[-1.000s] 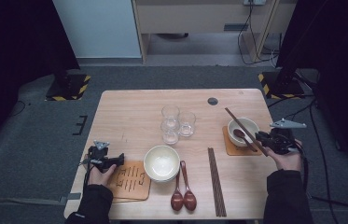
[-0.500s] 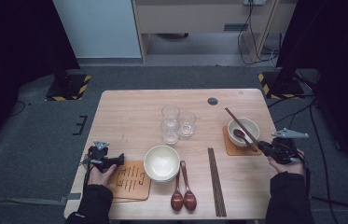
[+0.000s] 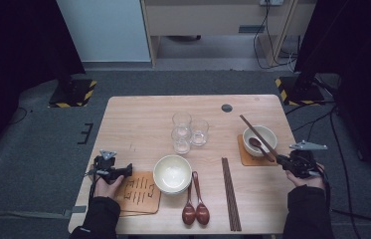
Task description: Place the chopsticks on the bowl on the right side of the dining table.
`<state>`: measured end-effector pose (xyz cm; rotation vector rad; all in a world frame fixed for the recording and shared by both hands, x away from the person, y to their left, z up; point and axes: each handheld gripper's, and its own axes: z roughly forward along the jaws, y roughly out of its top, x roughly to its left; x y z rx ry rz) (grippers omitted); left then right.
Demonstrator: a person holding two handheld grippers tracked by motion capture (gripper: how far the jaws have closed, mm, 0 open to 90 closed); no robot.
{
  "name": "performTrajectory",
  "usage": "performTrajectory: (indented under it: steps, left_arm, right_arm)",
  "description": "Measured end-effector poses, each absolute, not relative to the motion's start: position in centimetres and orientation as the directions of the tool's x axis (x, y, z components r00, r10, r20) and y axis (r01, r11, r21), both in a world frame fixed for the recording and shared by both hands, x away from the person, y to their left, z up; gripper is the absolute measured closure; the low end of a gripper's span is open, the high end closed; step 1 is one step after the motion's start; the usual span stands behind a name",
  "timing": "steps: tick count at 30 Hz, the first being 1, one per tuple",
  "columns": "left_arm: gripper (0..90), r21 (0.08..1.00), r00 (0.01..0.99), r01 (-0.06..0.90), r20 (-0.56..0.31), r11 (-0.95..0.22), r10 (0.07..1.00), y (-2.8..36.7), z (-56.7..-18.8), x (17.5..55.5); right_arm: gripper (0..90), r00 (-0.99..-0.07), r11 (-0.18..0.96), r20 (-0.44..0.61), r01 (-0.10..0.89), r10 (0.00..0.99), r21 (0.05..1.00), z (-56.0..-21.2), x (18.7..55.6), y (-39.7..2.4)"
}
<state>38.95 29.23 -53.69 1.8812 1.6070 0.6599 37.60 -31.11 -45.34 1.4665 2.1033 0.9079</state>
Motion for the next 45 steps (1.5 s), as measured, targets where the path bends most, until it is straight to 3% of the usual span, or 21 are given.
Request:
performTrajectory:
  steps: [18, 45]
  left_arm:
    - [0.2, 0.700, 0.155, 0.705, 0.003, -0.113, 0.988, 29.2, -53.7, 39.0]
    - [0.2, 0.700, 0.155, 0.705, 0.003, -0.113, 0.988, 29.2, -53.7, 39.0]
  right_arm:
    - [79.0, -0.275, 0.177, 0.018, 0.667, 0.961, 0.723, -45.9, 38.1, -32.3]
    - [72.5, -0.231, 0.160, -0.009, 0.645, 0.973, 0.747, -46.6, 39.8, -33.2]
